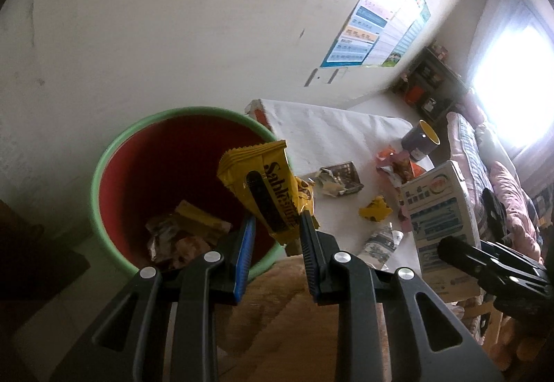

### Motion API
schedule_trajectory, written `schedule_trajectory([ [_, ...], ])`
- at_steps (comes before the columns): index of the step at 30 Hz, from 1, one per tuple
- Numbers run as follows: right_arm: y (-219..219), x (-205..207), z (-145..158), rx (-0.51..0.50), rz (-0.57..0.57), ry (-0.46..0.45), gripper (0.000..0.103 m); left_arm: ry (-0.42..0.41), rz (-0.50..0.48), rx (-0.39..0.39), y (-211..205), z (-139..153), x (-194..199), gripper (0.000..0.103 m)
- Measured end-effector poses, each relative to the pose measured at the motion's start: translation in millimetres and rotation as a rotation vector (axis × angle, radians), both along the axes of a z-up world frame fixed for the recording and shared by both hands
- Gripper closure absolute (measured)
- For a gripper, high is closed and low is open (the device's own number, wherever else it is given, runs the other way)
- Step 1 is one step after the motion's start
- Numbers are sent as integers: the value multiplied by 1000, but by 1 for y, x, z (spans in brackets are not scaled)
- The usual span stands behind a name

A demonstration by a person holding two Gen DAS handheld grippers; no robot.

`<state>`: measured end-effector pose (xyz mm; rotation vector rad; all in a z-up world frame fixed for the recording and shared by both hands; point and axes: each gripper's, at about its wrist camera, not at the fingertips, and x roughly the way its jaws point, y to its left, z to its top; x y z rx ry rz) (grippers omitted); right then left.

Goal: Collect trash
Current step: 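Carry the milk carton with the right gripper while the left carries the yellow wrapper over the bucket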

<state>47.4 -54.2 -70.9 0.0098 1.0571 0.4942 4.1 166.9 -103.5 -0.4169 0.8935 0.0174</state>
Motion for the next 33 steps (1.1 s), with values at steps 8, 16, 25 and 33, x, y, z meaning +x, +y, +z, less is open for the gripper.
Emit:
schedule_trajectory([
  [8,16,4,2,4,26,-1,64,6,29,-1,11,-5,-2,79],
  [16,34,10,1,11,55,-3,64,27,72,0,30,-13,-4,79],
  [25,56,25,-4,25,88,16,64,52,115,-2,51,-23,-3,79],
  [33,89,35,-13,30,140,44,64,71,149,-7,66,-31,-3,78],
])
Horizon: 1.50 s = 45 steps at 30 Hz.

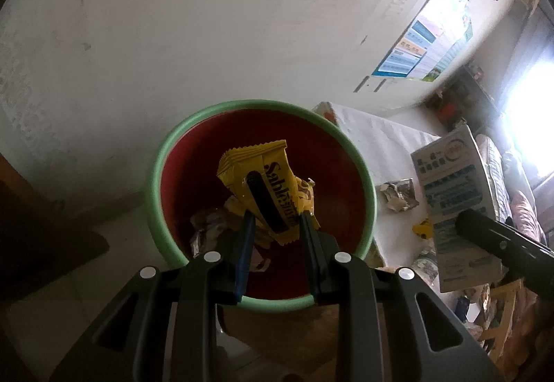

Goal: Collect trash
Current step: 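Carry the milk carton with the right gripper while the left carries the yellow wrapper over the bucket, then open both grippers over the green bucket to drop carton and wrapper, then grasp the blue wrapper with the right gripper while the left grasps the white paper cup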

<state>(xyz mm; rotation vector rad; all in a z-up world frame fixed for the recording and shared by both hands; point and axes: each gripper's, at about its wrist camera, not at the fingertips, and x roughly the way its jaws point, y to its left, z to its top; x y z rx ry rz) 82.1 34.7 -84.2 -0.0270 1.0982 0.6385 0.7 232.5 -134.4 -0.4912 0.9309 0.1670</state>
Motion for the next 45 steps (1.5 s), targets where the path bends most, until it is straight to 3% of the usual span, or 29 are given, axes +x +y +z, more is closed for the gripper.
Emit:
schedule_trajectory([
  [3,10,2,-3,4,14,9,64,7,21,2,4,-2,0,77],
  [6,12,4,-7,43,15,38,59,15,52,1,9,-5,-2,55],
  [7,12,5,-9,56,6,48,50,12,58,1,9,-5,-3,51],
  [18,-22,2,-4,85,-51,55,48,29,21,16,-6,-4,1,51],
  [25,-94,-2,-8,29,-177,35,44,27,-37,42,-30,6,3,51],
  [33,-230,-22,-29,-122,-436,26,44,23,-153,88,-81,21,13,51],
  [38,-305,-40,-50,-121,-594,80,44,21,-251,112,-125,28,22,51],
  [42,-334,-48,-71,-114,-641,136,45,33,-333,131,-161,29,27,51],
  [45,-335,-52,-89,-114,-621,178,52,36,-389,153,-184,29,30,51],
])
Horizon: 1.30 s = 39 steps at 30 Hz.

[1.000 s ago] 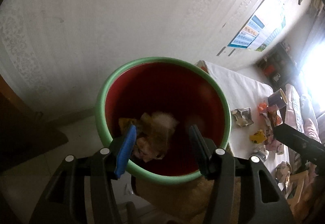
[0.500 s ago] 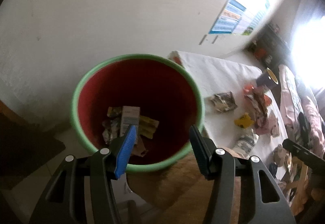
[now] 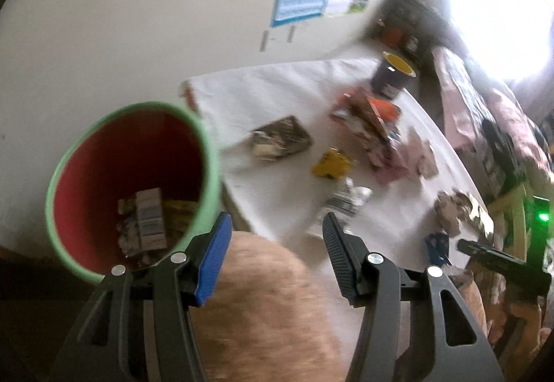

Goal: Collect trash
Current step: 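Grasp the blue wrapper with the right gripper while the left grasps the white paper cup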

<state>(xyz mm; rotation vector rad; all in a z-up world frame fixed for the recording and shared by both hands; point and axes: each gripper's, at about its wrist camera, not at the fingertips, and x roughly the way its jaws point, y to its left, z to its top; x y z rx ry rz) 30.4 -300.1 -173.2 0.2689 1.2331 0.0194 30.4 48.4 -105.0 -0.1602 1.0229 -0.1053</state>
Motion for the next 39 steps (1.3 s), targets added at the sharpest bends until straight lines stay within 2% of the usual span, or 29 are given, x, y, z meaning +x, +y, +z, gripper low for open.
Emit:
schedule_trajectory([
  [4,14,-6,-25,37,58,63,56,14,-44,24,-21,-1,5,51],
  [6,25,-10,-34,50,88,85,66,25,-58,34,-29,-3,9,51],
  [9,41,-16,-33,14,142,63,71,50,-85,57,-41,-10,17,51],
  [12,45,-17,-28,59,148,37,74,84,-115,63,-55,-20,27,51],
  [17,58,-19,-24,94,175,13,74,132,-164,88,-79,-41,47,51],
  [23,58,-20,-28,98,179,23,73,247,-185,104,-94,-76,68,51],
  [30,52,-19,-32,112,171,43,67,280,-197,122,-97,-88,71,53],
  [34,57,-18,-32,100,181,42,61,288,-201,115,-96,-90,72,62],
  [37,61,-18,-32,100,197,42,55,301,-196,125,-96,-94,75,59],
  [39,63,-18,-31,95,207,41,55,299,-197,136,-98,-95,76,59],
])
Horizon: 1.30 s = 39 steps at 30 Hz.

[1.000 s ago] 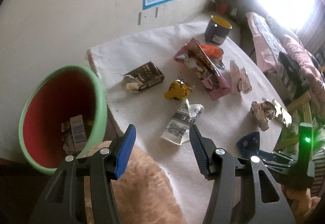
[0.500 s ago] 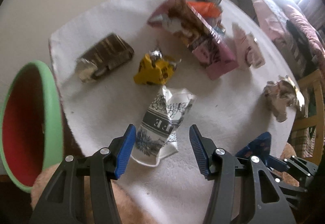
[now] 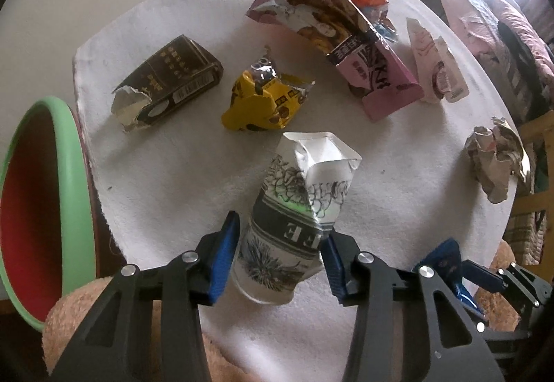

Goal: Collect trash
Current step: 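Grasp the blue wrapper with the right gripper while the left grasps the white paper cup, then carry the blue wrapper with the right gripper while the left carries the paper cup to the bucket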

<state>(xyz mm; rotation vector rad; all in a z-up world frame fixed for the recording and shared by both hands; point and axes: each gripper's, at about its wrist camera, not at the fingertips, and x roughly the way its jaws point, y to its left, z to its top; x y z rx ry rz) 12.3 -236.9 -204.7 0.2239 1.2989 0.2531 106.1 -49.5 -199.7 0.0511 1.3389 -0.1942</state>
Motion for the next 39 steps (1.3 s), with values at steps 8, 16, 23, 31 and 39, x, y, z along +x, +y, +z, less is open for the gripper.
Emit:
schedule_trajectory([
  [8,2,-2,4,-9,-2,-23,73,-59,-13,-22,-5,6,-8,70],
  [16,-1,-5,18,-10,-25,-66,75,-182,45,-88,10,40,-27,71],
  [23,9,-1,46,27,-24,-121,75,-312,92,-120,34,84,-50,71],
  [31,29,9,84,37,-1,-207,75,-423,140,-135,56,120,-61,71],
  [39,46,11,103,41,29,-241,75,-451,125,-146,60,126,-71,71],
])
